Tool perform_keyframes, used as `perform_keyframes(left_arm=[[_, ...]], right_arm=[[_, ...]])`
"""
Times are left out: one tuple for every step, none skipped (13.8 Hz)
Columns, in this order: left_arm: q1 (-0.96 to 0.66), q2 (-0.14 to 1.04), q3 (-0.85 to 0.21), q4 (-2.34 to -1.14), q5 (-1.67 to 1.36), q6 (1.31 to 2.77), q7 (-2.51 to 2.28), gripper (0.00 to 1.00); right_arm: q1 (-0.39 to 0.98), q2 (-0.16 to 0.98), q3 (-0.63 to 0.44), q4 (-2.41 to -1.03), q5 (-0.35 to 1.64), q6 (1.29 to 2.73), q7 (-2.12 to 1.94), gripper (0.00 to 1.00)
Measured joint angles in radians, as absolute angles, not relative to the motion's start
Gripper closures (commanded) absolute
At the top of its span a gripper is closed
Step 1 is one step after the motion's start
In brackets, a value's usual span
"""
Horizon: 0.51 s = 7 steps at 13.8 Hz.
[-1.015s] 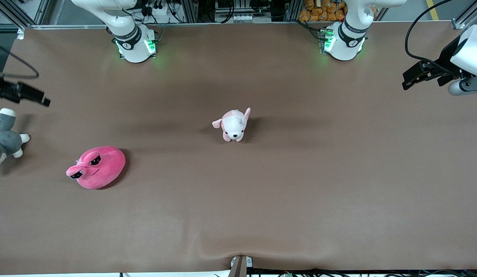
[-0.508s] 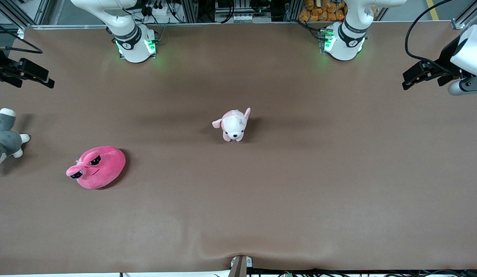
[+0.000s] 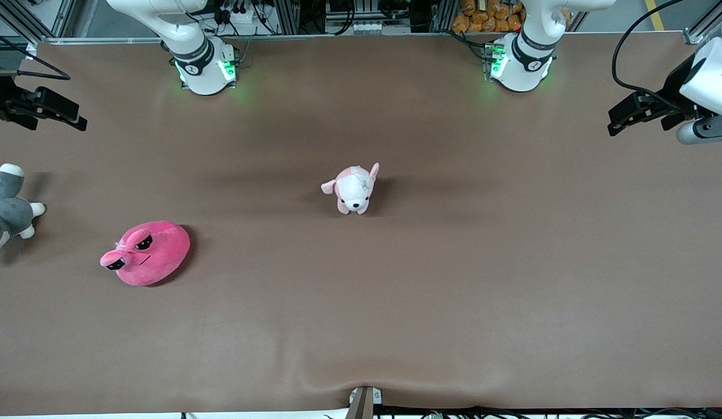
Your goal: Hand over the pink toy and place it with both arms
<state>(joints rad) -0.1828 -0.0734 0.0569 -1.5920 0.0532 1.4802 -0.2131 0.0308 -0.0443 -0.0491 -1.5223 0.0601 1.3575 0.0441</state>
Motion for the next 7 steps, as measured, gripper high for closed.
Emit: perform_keyframes(left_arm=[[-0.183, -0.073, 0.056, -1.592, 0.053, 1.480, -0.213, 0.00], [-0.183, -0.073, 0.055, -1.591, 0.053, 1.482, -0.213, 0.00], [-0.183, -0.071, 0.055, -1.589, 0.053, 1.484, -0.213, 0.00], [-0.183, -0.068, 0.055, -1.584, 0.053, 1.485, -0.213, 0.00], [-0.183, -0.063, 0.055, -1.579, 0.053, 1.485, -0.213, 0.00], [-0.183, -0.059, 0.055, -1.576, 0.053, 1.486, -0.213, 0.00], [-0.183, -0.056, 0.055, -1.575, 0.053, 1.486, -0.213, 0.00]], right_arm=[[0.035, -0.044, -0.048, -1.522, 0.059, 1.358, 0.044, 0.00], [0.037, -0.044, -0.048, -1.522, 0.059, 1.358, 0.044, 0.00], [0.038, -0.044, -0.048, -1.522, 0.058, 1.359, 0.044, 0.00], [0.038, -0.044, -0.048, -1.522, 0.058, 1.359, 0.044, 0.00], [0.038, -0.044, -0.048, -1.522, 0.058, 1.359, 0.044, 0.00], [0.038, -0.044, -0.048, -1.522, 0.058, 1.360, 0.044, 0.00], [0.038, -0.044, -0.048, -1.522, 0.058, 1.360, 0.044, 0.00]])
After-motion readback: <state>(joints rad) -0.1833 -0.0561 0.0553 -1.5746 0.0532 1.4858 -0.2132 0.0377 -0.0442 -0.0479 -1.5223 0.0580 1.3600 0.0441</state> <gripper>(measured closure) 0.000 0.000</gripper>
